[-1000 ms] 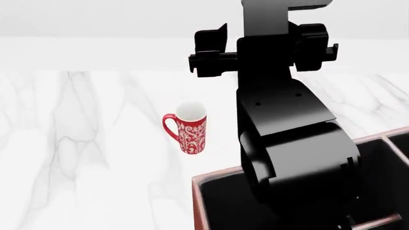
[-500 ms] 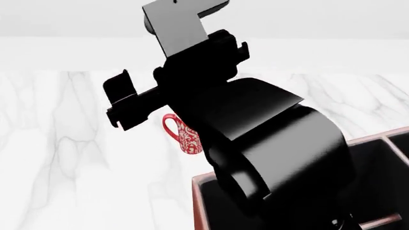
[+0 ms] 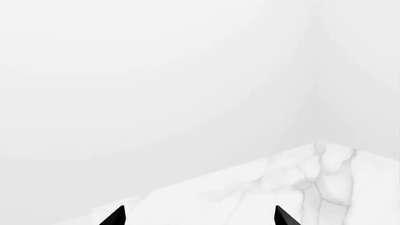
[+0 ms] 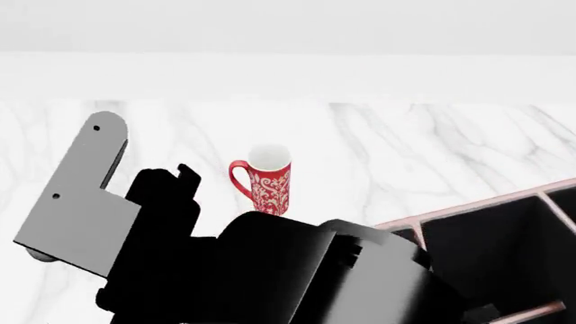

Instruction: Pick up the book and place it in the right compartment of the caddy.

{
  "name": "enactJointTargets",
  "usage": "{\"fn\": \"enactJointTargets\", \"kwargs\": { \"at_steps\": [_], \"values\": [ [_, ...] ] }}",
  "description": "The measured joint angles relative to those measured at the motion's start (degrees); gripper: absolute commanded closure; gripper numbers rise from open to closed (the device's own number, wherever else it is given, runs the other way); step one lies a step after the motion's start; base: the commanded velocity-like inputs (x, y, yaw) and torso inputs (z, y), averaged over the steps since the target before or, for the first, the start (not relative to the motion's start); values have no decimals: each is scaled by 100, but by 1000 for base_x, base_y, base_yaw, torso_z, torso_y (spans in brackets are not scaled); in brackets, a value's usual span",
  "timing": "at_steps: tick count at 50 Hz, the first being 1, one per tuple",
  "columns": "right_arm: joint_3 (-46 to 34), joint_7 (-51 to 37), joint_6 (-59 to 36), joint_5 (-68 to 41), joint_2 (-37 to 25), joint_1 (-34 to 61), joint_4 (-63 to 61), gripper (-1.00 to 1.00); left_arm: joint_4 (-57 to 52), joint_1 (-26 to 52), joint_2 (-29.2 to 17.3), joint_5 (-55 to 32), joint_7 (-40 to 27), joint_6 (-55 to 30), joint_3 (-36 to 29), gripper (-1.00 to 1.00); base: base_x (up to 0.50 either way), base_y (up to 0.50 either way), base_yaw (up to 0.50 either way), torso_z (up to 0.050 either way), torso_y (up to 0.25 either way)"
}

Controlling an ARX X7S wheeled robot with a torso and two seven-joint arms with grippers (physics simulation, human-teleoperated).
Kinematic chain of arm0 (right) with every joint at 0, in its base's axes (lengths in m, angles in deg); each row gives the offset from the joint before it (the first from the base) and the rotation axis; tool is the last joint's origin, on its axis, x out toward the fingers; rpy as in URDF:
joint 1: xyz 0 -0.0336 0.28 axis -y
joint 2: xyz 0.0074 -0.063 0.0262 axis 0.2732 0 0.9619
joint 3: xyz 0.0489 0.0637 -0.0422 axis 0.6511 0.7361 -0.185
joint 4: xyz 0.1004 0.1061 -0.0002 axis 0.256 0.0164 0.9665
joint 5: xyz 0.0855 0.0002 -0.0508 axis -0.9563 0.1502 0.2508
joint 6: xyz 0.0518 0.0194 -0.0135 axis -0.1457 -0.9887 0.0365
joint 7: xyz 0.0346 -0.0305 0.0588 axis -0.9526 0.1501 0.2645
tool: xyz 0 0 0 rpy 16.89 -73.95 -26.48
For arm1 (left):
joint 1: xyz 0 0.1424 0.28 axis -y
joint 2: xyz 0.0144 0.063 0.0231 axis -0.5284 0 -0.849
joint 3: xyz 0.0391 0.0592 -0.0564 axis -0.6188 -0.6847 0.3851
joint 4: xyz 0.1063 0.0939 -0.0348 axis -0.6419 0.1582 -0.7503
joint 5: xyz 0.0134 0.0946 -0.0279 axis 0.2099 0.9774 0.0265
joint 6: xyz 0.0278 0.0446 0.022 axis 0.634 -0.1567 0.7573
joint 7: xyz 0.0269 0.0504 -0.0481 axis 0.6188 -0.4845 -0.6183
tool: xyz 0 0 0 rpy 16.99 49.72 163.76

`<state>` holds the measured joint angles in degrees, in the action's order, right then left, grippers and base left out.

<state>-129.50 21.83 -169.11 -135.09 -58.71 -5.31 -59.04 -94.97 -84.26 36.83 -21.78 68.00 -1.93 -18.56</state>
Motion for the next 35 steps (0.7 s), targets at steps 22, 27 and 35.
{"fn": "enactJointTargets", "kwargs": {
  "at_steps": [22,27,35],
  "values": [
    [-1082,426,533,4,-375,-136,-777,-100,50,-37,3,-9,-26,73,-45,-100,0,0,0,0,0],
    [-1196,465,650,66,-393,-154,-711,-100,62,-47,4,-12,-30,91,-53,-100,0,0,0,0,0],
    [-1527,592,1010,286,-388,-272,-457,-100,75,-65,2,-17,-38,114,-65,-100,0,0,0,0,0]
  ]
}}
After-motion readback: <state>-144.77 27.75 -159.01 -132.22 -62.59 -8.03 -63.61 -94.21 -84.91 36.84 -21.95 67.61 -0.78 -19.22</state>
